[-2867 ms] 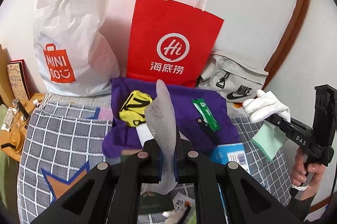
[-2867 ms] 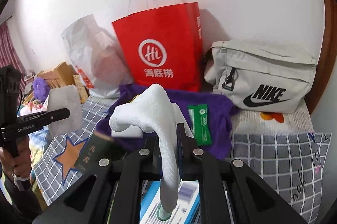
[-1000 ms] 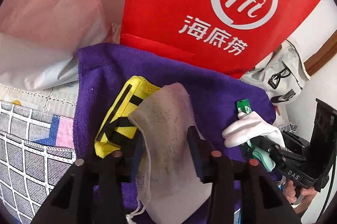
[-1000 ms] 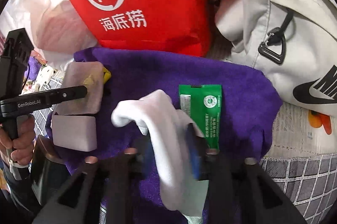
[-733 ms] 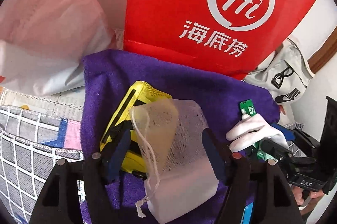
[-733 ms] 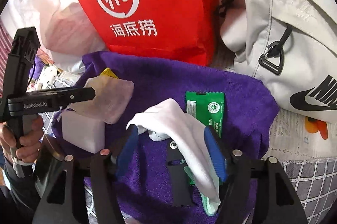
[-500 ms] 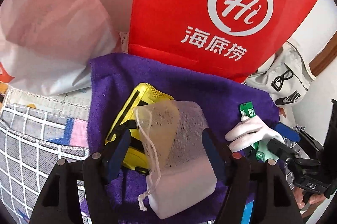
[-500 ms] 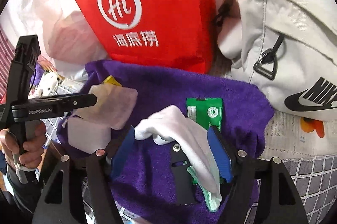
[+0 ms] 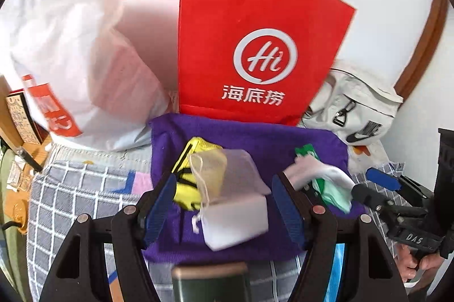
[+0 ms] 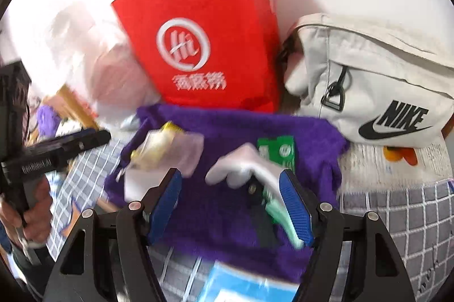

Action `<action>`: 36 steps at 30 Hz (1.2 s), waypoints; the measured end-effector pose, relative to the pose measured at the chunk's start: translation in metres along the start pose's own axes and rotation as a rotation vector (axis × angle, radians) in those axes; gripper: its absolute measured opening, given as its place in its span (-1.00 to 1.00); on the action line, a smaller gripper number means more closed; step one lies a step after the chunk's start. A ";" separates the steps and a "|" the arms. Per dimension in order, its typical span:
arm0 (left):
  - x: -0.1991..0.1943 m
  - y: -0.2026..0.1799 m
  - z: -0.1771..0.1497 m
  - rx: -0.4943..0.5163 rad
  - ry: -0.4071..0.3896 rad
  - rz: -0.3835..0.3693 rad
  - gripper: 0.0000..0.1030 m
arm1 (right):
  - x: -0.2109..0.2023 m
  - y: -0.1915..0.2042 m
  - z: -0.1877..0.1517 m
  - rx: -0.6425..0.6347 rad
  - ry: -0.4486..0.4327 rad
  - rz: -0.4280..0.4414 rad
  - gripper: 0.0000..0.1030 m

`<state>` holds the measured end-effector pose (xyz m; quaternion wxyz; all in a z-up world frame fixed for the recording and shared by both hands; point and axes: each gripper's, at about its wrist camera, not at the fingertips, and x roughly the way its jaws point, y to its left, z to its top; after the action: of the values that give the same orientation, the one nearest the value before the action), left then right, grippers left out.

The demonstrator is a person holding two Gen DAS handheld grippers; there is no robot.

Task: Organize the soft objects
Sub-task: 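Open both tools to drop the mesh bag and glove on the towel, then reach the right tool to the green tissue pack and grasp it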

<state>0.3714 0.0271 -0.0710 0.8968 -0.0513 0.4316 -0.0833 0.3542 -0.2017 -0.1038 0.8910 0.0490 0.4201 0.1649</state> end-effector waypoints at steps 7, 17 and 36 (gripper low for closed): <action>-0.044 -0.006 -0.054 0.029 0.002 -0.012 0.32 | -0.035 0.031 -0.048 -0.043 0.024 0.042 0.38; -0.081 0.024 -0.134 -0.046 0.029 0.037 0.32 | -0.071 0.084 -0.131 -0.140 0.093 0.103 0.43; -0.086 0.053 -0.216 -0.122 0.077 0.012 0.33 | -0.045 0.143 -0.209 -0.316 0.026 0.015 0.60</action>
<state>0.1556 0.0910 -0.1482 0.8752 -0.0999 0.4702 -0.0537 0.1319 -0.0926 -0.1729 0.8810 -0.0908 0.3998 0.2361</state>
